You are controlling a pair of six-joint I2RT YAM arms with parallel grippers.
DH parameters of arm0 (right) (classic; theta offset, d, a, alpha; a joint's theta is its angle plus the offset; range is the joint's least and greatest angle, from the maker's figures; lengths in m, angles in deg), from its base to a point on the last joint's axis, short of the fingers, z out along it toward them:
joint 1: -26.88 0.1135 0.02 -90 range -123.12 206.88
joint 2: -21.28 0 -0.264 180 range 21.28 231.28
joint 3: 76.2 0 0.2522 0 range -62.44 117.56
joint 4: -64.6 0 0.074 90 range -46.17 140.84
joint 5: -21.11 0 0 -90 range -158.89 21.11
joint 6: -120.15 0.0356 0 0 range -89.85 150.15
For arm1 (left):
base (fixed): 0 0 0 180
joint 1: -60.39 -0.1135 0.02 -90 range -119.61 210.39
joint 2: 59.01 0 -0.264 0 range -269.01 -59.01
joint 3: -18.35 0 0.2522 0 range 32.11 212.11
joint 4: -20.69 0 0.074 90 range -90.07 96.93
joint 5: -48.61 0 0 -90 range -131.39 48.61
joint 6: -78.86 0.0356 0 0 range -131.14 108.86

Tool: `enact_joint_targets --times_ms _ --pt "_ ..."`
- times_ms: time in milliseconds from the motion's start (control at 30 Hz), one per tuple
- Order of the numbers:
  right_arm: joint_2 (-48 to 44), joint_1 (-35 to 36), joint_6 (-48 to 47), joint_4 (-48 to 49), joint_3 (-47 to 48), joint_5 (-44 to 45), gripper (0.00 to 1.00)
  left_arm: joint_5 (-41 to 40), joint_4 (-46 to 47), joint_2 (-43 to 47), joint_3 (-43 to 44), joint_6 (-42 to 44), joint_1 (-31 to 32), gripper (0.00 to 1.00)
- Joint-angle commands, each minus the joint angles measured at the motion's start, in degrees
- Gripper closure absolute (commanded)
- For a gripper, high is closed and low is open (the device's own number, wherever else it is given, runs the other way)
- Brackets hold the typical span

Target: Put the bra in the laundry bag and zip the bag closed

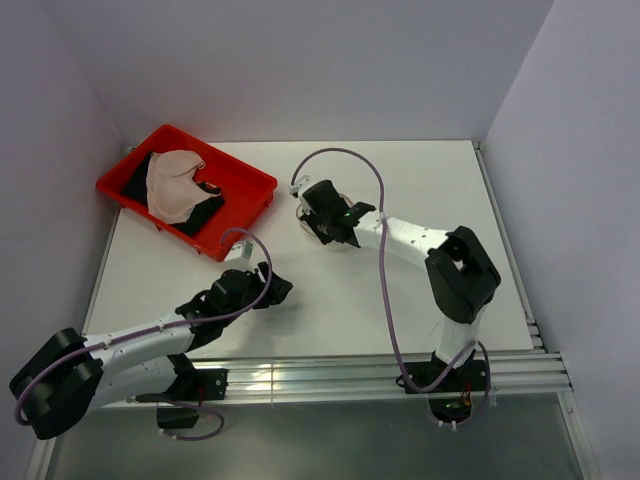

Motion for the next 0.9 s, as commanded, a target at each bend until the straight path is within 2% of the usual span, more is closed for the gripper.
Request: enact_joint_targets --times_ms 0,133,300,467,700,800,833,867 --pt "-7.50 1.87 9.18 4.30 -1.83 0.93 1.00 -1.12 5.34 -1.50 2.79 0.31 0.24 0.34" --pt "-11.28 2.93 18.93 3.86 -3.24 -0.56 1.00 -1.82 9.73 -5.19 4.55 -0.39 0.24 0.31" --pt "-15.40 3.11 25.45 3.69 -5.26 -2.15 1.00 -3.75 17.46 -11.16 5.34 -4.77 0.24 0.32" --pt "-19.54 3.20 28.97 5.44 -7.71 -4.25 1.00 -5.25 20.64 -15.74 7.27 -5.93 0.15 0.31" --pt "-25.08 3.20 31.00 6.94 -10.53 -6.98 1.00 -8.77 19.24 -23.12 12.45 -3.82 0.15 0.32" --pt "-27.27 3.20 31.61 6.85 -11.32 -7.60 1.00 -9.64 17.84 -25.67 14.56 -2.15 -0.03 0.44" --pt "-28.41 3.02 31.70 7.03 -12.02 -7.69 1.00 -9.91 17.13 -25.94 14.92 -1.97 -0.03 0.58" --pt "-29.12 2.85 31.96 7.03 -12.38 -8.47 1.00 -10.09 16.78 -25.94 15.01 -1.62 -0.11 0.68"
